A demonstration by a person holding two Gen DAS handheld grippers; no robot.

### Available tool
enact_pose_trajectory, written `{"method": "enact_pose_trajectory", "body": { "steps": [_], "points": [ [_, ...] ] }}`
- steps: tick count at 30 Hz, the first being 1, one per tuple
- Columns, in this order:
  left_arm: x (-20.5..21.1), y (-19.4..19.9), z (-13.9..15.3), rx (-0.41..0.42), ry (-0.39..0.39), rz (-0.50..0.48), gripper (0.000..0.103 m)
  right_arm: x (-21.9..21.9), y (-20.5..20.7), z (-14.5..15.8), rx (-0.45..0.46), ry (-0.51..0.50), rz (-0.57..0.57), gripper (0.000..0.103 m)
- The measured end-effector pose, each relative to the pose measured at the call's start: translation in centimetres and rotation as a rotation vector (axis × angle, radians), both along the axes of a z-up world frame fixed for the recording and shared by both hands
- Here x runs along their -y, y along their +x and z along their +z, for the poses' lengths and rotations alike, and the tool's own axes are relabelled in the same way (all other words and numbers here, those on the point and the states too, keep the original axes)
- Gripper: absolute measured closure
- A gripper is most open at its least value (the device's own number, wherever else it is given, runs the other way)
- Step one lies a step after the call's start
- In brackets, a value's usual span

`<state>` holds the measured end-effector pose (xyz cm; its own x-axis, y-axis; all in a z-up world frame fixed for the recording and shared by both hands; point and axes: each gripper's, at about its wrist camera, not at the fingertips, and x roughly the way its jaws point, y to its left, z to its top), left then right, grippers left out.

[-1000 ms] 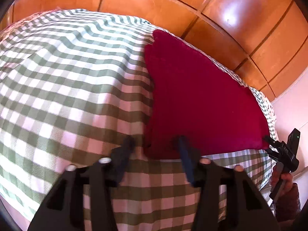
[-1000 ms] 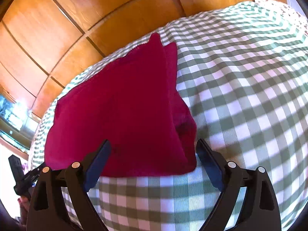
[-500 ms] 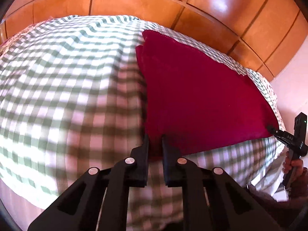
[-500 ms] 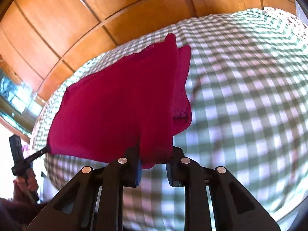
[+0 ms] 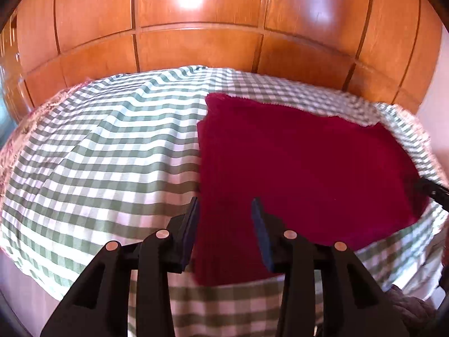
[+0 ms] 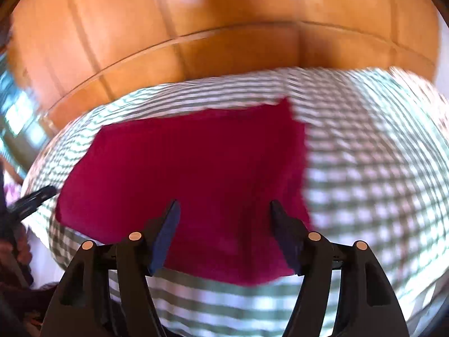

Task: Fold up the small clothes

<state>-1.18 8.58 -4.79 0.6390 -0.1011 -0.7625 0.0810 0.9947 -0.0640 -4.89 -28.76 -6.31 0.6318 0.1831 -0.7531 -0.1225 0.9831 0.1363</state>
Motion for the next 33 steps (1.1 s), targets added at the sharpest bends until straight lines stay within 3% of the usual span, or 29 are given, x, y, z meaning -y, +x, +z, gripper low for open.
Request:
{"method": "enact_pose_trajectory", "body": {
  "steps": [4, 6, 8, 10, 14, 17, 20, 27, 31, 33],
  "points": [
    [1.2, 1.1, -0.4, -0.011, 0.033, 0.017, 0.059, -5.1, 1.0, -0.7, 0.022, -0.089, 0.106, 0.034],
    [1.6, 1.6, -0.5, -0.010, 0.043, 0.017, 0.057, -6.7, 1.2, -1.0, 0.047, -0.231, 0.136, 0.034],
    [1.8, 1.9, -0.8, -0.011, 0.050, 0.006, 0.055, -6.1, 1.6, -1.6, 0.028, -0.320, 0.106, 0.031],
    [2.0, 1.8, -1.0, -0.015, 0.050, 0.004, 0.054, -3.7, 2.6, -2.7, -0.048, -0.357, 0.025, 0.030],
    [2.2, 2.0, -1.3, -0.019, 0.043, 0.002, 0.053, 2.9, 2.6, -3.6, -0.136, -0.168, -0.135, 0.028],
    [2.2, 2.1, -1.4, -0.018, 0.048, 0.000, 0.050, 4.5, 2.6, -3.4, -0.148, -0.142, -0.236, 0.024],
    [2.0, 2.2, -1.3, -0.016, 0.046, 0.004, 0.046, 4.2, 2.3, -2.0, -0.082, -0.134, -0.267, 0.024],
    [1.4, 2.5, -1.3, -0.016, 0.056, 0.021, 0.043, -0.6, 2.9, 0.3, 0.042, -0.106, -0.117, 0.015],
    [1.1, 2.8, -1.0, -0.008, 0.067, 0.023, 0.040, -4.2, 3.7, -1.0, 0.016, -0.116, -0.002, 0.014],
    [0.5, 3.2, -0.8, -0.006, 0.060, 0.026, 0.040, -5.4, 4.2, -2.6, -0.039, -0.122, 0.035, 0.010]
  ]
}}
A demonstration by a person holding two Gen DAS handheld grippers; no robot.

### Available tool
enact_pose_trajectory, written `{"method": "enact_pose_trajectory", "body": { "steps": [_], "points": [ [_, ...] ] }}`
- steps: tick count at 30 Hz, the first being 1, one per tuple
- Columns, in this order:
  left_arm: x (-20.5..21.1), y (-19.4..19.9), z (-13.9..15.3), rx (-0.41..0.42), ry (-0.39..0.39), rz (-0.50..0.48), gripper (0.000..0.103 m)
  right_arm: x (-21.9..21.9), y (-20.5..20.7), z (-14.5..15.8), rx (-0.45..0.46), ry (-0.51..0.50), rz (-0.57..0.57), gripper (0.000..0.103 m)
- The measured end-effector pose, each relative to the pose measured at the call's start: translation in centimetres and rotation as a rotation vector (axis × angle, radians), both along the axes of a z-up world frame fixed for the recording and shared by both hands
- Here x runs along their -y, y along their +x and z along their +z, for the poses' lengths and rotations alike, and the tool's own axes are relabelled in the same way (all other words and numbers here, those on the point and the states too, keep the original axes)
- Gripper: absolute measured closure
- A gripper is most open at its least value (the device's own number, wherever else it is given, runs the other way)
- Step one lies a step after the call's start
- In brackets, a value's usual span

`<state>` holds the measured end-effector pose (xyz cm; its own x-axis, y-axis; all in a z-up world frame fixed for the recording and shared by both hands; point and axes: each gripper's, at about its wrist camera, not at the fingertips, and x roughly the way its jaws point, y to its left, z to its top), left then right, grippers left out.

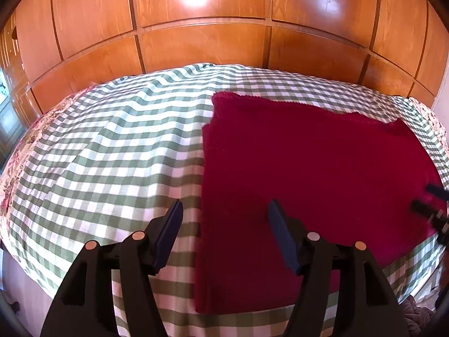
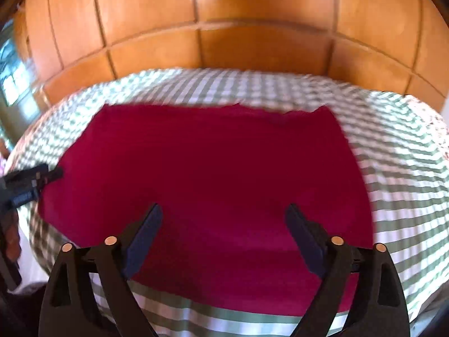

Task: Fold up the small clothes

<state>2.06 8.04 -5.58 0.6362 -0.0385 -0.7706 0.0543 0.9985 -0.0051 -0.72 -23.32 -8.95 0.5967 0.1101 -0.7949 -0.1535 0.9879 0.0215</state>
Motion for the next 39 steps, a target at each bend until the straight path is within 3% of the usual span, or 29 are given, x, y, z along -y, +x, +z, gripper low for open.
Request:
{"method": "enact_pose_trajectory", "body": {
  "steps": [2, 9, 15, 16, 17, 19, 22, 26, 30, 32, 34, 39],
  "points": [
    [-1.3, 1.0, 0.3, -0.014, -0.063, 0.014, 0.040, -0.4, 0.3, -1.4, -0.045, -0.002, 0.003, 0.003],
    [-5.0, 6.0, 0.0, -0.085, -0.278, 0.047, 0.049, 0.8, -0.1, -2.2, -0.056, 0.094, -0.007, 0.003],
    [-3.8, 10.0, -1.6, -0.154, -0.316, 0.012, 0.049, 0.7, -0.3, -2.4, -0.062, 0.101, 0.000, 0.003],
    [-3.5, 10.8, -2.1, -0.168, -0.317, 0.013, 0.057, 0.8, -0.4, -2.4, -0.059, 0.102, 0.004, 0.003],
    [-3.2, 11.3, -2.4, -0.182, -0.324, 0.005, 0.084, 0.7, -0.5, -2.4, -0.053, 0.099, 0.007, 0.003],
    [-2.4, 11.8, -2.1, -0.174, -0.322, -0.009, 0.096, 0.6, -0.7, -2.4, -0.042, 0.090, 0.010, 0.003],
    [-1.4, 11.0, -0.9, -0.080, -0.246, 0.025, 0.096, 0.5, -0.8, -2.4, -0.032, 0.090, 0.011, 0.003],
    [-0.7, 12.3, -4.6, -0.151, -0.180, 0.078, 0.095, 0.4, -0.8, -2.6, -0.020, 0.087, 0.012, 0.003],
    [1.5, 11.8, -4.6, -0.092, -0.056, 0.075, 0.091, 0.3, -0.9, -2.3, -0.024, 0.071, 0.026, 0.003],
    [1.3, 11.6, -4.0, -0.094, -0.067, 0.102, 0.080, 0.3, -0.7, -1.5, -0.045, 0.063, 0.047, 0.003],
    [0.3, 11.0, -3.0, -0.069, -0.097, 0.120, 0.075, 0.7, -0.8, -0.1, -0.023, 0.087, 0.051, 0.003],
    [1.0, 8.1, -1.1, 0.012, -0.147, 0.083, 0.077, 2.8, 1.8, 2.2, 0.045, 0.082, -0.003, 0.003]
  ]
}}
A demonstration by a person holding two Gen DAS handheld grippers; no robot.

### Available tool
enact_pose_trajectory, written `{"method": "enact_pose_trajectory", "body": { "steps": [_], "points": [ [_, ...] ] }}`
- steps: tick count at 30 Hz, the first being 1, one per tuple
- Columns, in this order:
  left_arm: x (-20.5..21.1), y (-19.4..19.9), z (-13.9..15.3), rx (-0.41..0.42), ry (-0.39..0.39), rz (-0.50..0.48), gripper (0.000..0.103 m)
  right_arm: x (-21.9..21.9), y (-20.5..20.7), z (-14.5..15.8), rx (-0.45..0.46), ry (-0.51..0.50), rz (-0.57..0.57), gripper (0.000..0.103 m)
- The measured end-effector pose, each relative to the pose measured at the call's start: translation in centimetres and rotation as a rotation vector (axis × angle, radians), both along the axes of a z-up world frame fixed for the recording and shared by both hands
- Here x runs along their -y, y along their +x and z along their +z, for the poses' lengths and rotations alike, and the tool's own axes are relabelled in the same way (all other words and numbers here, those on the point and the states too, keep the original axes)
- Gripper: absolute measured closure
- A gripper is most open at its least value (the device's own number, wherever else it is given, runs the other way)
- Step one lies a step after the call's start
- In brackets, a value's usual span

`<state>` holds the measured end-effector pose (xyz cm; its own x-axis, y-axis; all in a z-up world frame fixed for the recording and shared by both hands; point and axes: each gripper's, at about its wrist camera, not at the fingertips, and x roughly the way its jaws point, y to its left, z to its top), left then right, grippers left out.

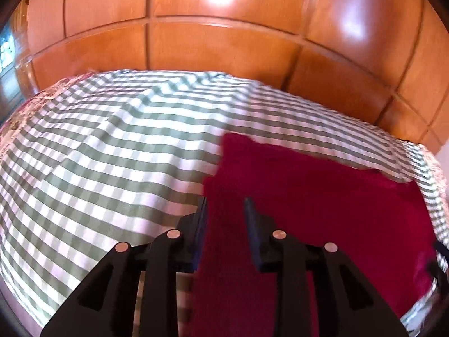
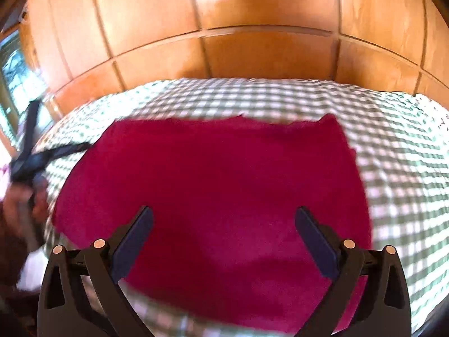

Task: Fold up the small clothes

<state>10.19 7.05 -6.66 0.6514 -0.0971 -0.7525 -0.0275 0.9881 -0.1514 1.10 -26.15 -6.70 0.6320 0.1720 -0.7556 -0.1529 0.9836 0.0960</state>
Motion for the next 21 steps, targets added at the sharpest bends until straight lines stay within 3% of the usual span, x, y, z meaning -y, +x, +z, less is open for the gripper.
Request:
{"method": "enact_pose_trajectory", "body": {
  "steps": [3, 5, 6, 7, 8, 11, 21],
  "points": [
    [1.5, -0.8, -0.6, 0.002, 0.065, -0.026, 0.063, 2.1, 3.7, -1.0, -0.032, -0.017, -0.099, 0.003],
    [2.3, -0.3, -2.0, -0.045, 0.132, -0.020, 0.049, 4.0, 6.2, -2.5, -0.088, -0.050, -0.180, 0.003],
    [2.5, 0.1, -2.9, -0.063, 0.144, -0.022, 0.046, 5.1, 7.4, -3.7, -0.116, -0.082, -0.224, 0.003],
    [2.3, 0.2, -3.1, -0.057, 0.129, -0.008, 0.043, 5.9, 7.9, -4.5, -0.128, -0.053, -0.232, 0.003],
    [2.0, 0.0, -3.0, -0.059, 0.107, 0.002, 0.042, 6.7, 8.1, -4.9, -0.109, 0.000, -0.242, 0.003],
    [1.4, 0.1, -2.8, -0.070, 0.067, 0.011, 0.042, 6.7, 8.1, -4.8, -0.084, -0.017, -0.240, 0.003],
    [2.0, -1.9, -1.1, -0.015, 0.094, 0.029, 0.043, 6.9, 7.6, -4.8, -0.043, 0.010, -0.237, 0.003]
  ]
}}
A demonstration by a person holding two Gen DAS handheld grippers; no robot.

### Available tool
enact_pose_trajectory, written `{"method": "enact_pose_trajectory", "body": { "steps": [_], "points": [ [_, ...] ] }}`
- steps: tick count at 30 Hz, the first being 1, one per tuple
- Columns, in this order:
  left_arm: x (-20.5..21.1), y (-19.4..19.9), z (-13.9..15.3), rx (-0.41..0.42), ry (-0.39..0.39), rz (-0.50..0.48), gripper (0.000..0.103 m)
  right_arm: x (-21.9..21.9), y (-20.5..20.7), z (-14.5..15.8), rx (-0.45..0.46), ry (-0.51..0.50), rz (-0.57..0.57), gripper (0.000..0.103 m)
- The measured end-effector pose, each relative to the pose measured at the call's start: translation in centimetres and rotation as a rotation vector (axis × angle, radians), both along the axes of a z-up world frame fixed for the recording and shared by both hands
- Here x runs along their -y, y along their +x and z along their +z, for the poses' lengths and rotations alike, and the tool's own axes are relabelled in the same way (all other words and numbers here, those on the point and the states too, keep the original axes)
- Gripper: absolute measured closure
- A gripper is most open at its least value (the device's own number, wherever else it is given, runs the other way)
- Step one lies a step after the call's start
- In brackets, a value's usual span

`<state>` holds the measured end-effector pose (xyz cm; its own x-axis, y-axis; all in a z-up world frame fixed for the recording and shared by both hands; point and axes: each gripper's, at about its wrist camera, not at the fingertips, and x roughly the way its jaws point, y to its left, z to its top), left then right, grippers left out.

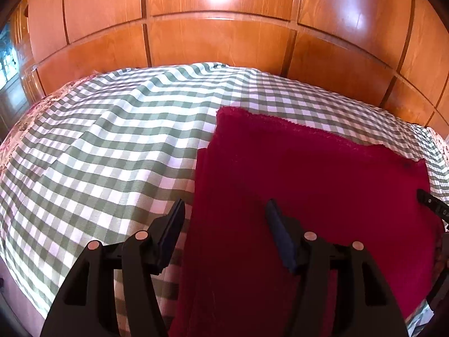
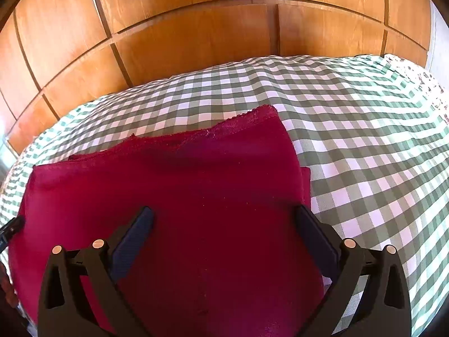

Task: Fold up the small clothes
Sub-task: 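Grasp the folded sweater edge with the right tool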

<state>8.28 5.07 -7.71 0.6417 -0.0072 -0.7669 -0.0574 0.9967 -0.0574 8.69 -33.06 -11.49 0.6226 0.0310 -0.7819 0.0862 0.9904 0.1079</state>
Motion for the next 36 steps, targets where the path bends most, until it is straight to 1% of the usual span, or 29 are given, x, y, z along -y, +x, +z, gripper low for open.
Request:
{"method": "enact_pose_trajectory", "body": {
  "steps": [8, 10, 12, 14, 16, 17, 18, 20, 21, 22, 23, 24, 25, 26, 28, 29, 32, 33, 36],
  "points": [
    [0.0, -1.9, 1.6, 0.044, 0.004, -0.011, 0.043, -0.7, -0.4, 0.1, 0.003, -0.015, -0.024, 0.003],
    [0.2, -2.2, 1.8, 0.053, 0.014, -0.014, 0.043, -1.1, -0.4, 0.6, -0.015, -0.046, -0.041, 0.003],
    [0.1, -2.3, 1.8, 0.059, 0.026, -0.023, 0.041, -1.6, -0.8, 1.9, 0.018, -0.087, -0.046, 0.008],
    [-0.2, -2.1, 1.6, 0.051, 0.026, -0.017, 0.040, -1.6, -0.9, 3.1, 0.053, -0.112, -0.054, 0.017],
    [-0.4, -1.9, 1.4, 0.040, 0.018, -0.008, 0.040, -1.1, -0.4, 3.7, 0.055, -0.119, -0.076, 0.019],
    [-0.4, -1.9, 1.3, 0.038, 0.020, -0.006, 0.040, -0.6, 0.1, 3.7, 0.049, -0.121, -0.093, 0.024],
    [-0.5, -1.9, 1.3, 0.037, 0.022, -0.005, 0.040, -0.1, 0.7, 3.6, 0.040, -0.125, -0.110, 0.026],
    [-0.6, -1.8, 0.9, 0.028, 0.028, 0.000, 0.040, 0.7, 1.8, 3.1, 0.007, -0.121, -0.134, 0.034],
    [-0.6, -1.8, 0.8, 0.023, 0.030, 0.003, 0.040, 0.9, 2.3, 2.7, -0.009, -0.112, -0.136, 0.036],
    [-0.7, -1.8, 0.7, 0.021, 0.030, 0.004, 0.040, 0.9, 2.8, 2.3, -0.030, -0.099, -0.129, 0.043],
    [-0.8, -1.7, 0.6, 0.019, 0.032, 0.005, 0.040, 0.8, 3.3, 1.6, -0.059, -0.088, -0.109, 0.059],
    [-0.8, -1.6, 0.5, 0.018, 0.035, 0.005, 0.040, 0.6, 3.7, 1.2, -0.076, -0.095, -0.091, 0.066],
    [-0.8, -1.5, 0.4, 0.016, 0.037, 0.007, 0.040, 0.0, 3.8, 1.1, -0.084, -0.113, -0.073, 0.081],
    [-0.9, -1.4, 0.3, 0.015, 0.036, 0.010, 0.040, -0.5, 3.8, 1.2, -0.077, -0.152, -0.053, 0.090],
    [-1.0, -1.1, 0.1, 0.014, 0.034, 0.014, 0.040, -1.4, 3.8, 1.7, -0.056, -0.204, -0.028, 0.092],
    [-1.0, -0.9, 0.0, 0.013, 0.035, 0.015, 0.040, -1.8, 3.6, 2.4, -0.029, -0.225, -0.022, 0.093],
    [-0.9, -0.4, -0.7, -0.007, 0.042, 0.020, 0.039, -1.5, 3.4, 3.8, 0.037, -0.242, -0.035, 0.095],
    [-0.9, -0.2, -1.1, -0.019, 0.038, 0.022, 0.039, -1.2, 3.8, 3.6, 0.031, -0.247, -0.048, 0.095],
    [-1.2, 0.2, -1.8, -0.032, 0.024, 0.035, 0.034, 0.2, 5.4, 1.0, -0.064, -0.232, -0.087, 0.096]
  ]
}}
